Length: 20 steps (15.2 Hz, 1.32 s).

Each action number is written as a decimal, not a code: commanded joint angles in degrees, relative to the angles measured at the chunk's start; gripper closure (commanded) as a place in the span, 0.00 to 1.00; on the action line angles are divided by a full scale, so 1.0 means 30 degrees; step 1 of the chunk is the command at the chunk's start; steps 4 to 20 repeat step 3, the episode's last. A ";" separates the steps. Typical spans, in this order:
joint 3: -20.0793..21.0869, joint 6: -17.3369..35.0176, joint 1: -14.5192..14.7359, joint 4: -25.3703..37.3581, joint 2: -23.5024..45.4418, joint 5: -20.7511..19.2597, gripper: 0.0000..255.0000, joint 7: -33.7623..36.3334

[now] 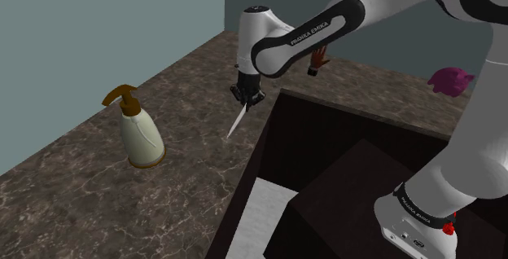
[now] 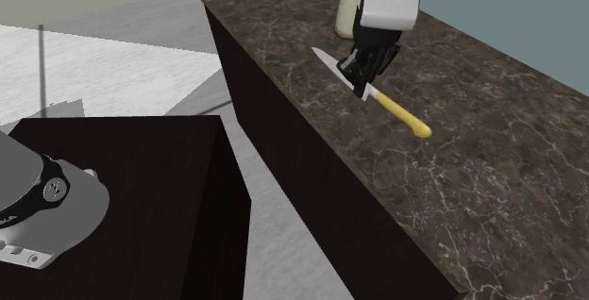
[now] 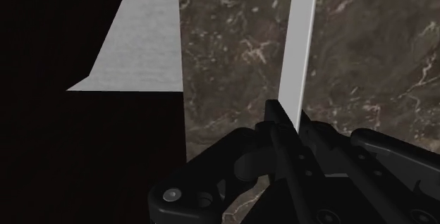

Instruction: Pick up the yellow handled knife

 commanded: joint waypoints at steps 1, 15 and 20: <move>0.0107 -0.0405 -0.0090 0.0098 -0.0333 0.0228 1.00 -0.0165; 0.0114 -0.0435 -0.0094 0.0107 -0.0358 0.0245 1.00 -0.0176; 0.0114 -0.0435 -0.0094 0.0107 -0.0358 0.0245 1.00 -0.0176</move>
